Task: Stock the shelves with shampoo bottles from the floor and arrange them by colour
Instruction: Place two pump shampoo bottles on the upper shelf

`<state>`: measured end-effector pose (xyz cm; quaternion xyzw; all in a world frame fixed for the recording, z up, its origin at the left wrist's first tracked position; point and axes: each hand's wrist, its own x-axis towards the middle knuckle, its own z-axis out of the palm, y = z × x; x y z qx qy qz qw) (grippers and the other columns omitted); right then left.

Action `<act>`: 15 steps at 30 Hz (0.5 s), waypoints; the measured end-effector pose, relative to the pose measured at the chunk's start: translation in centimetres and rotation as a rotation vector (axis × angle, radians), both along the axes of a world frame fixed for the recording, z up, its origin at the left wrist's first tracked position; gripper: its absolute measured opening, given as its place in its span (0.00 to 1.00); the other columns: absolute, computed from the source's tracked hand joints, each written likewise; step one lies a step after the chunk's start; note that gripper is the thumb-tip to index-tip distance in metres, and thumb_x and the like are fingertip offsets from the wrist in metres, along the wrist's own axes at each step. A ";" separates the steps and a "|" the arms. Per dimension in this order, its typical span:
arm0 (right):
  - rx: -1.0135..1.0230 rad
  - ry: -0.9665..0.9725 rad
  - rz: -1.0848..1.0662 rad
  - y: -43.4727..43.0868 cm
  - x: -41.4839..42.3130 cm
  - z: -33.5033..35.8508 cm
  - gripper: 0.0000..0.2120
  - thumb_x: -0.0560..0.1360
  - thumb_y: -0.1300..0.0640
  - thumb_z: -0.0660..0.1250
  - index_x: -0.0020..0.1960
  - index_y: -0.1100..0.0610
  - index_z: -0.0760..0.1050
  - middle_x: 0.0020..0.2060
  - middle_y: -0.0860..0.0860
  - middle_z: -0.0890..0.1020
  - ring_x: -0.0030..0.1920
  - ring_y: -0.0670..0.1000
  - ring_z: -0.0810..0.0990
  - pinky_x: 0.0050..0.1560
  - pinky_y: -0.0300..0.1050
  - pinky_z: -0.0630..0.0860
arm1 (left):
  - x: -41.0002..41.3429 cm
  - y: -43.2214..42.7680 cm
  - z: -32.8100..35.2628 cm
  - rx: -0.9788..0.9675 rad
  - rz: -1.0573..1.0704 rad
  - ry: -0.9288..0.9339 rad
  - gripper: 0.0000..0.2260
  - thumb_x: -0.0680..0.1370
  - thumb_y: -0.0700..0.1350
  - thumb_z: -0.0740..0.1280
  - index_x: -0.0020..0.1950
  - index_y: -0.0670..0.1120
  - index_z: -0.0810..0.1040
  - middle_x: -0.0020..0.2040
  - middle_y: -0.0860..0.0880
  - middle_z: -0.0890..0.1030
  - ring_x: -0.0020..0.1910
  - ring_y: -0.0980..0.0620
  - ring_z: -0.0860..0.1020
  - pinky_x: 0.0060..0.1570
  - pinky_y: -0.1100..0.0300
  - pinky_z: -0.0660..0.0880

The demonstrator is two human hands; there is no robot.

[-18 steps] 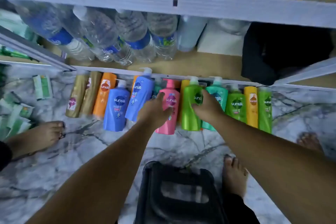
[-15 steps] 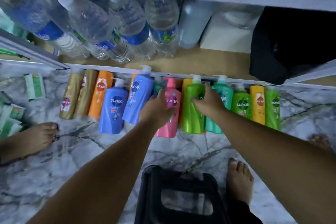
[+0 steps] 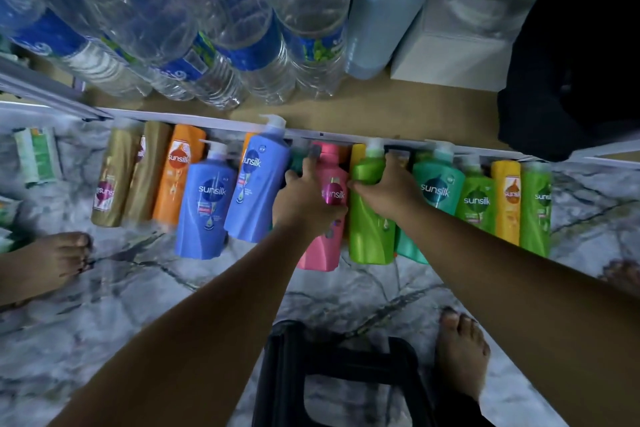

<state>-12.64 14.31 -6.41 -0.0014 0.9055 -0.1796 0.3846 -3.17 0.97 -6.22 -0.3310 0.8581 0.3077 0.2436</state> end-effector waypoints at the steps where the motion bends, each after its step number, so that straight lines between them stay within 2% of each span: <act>1: -0.025 -0.002 -0.006 0.1 0.1 -0.2 0.47 0.68 0.36 0.74 0.77 0.55 0.58 0.69 0.57 0.73 0.66 0.61 0.75 0.61 0.55 0.77 | 0.1 0.0 0.0 0.016 0.023 0.016 0.43 0.65 0.58 0.78 0.72 0.51 0.59 0.59 0.42 0.72 0.52 0.36 0.80 0.47 0.51 0.75; 4: -0.080 0.020 -0.033 0.9 0.6 0.3 0.48 0.62 0.34 0.77 0.74 0.53 0.63 0.63 0.53 0.77 0.62 0.58 0.78 0.58 0.55 0.79 | 0.9 -0.1 0.3 0.098 0.100 0.049 0.39 0.63 0.57 0.80 0.66 0.49 0.62 0.58 0.44 0.72 0.53 0.38 0.79 0.46 0.54 0.74; 6: -0.126 0.048 -0.044 1.5 1.2 1.0 0.45 0.61 0.35 0.78 0.71 0.52 0.68 0.58 0.50 0.80 0.58 0.53 0.80 0.55 0.50 0.79 | 1.8 -0.1 0.7 0.142 0.141 0.098 0.39 0.61 0.56 0.80 0.64 0.50 0.62 0.57 0.46 0.72 0.52 0.40 0.79 0.47 0.53 0.76; 9: -0.253 0.090 -0.064 2.4 2.8 2.9 0.33 0.60 0.39 0.79 0.60 0.48 0.74 0.48 0.45 0.83 0.44 0.45 0.83 0.40 0.45 0.82 | 3.9 0.1 2.6 0.213 0.228 0.178 0.39 0.58 0.58 0.79 0.63 0.56 0.62 0.57 0.49 0.74 0.50 0.45 0.80 0.48 0.48 0.80; 11: -0.330 0.108 -0.084 3.0 4.1 5.0 0.29 0.61 0.43 0.81 0.58 0.48 0.75 0.44 0.44 0.84 0.39 0.41 0.83 0.34 0.42 0.82 | 5.4 0.1 4.4 0.297 0.293 0.243 0.39 0.58 0.56 0.80 0.62 0.58 0.63 0.56 0.50 0.77 0.49 0.49 0.81 0.45 0.47 0.82; 13: -0.366 0.133 -0.074 3.5 5.4 7.7 0.29 0.63 0.44 0.81 0.60 0.47 0.76 0.46 0.43 0.84 0.43 0.39 0.82 0.40 0.39 0.81 | 6.7 -0.1 7.2 0.363 0.318 0.275 0.38 0.60 0.50 0.82 0.63 0.58 0.64 0.54 0.53 0.78 0.46 0.55 0.82 0.43 0.51 0.82; 15: -0.403 0.131 -0.104 4.0 6.4 10.7 0.31 0.63 0.41 0.81 0.63 0.45 0.75 0.50 0.43 0.83 0.49 0.41 0.82 0.50 0.45 0.81 | 7.7 -0.5 10.7 0.402 0.290 0.284 0.38 0.63 0.43 0.82 0.64 0.58 0.64 0.52 0.55 0.79 0.44 0.60 0.81 0.40 0.60 0.80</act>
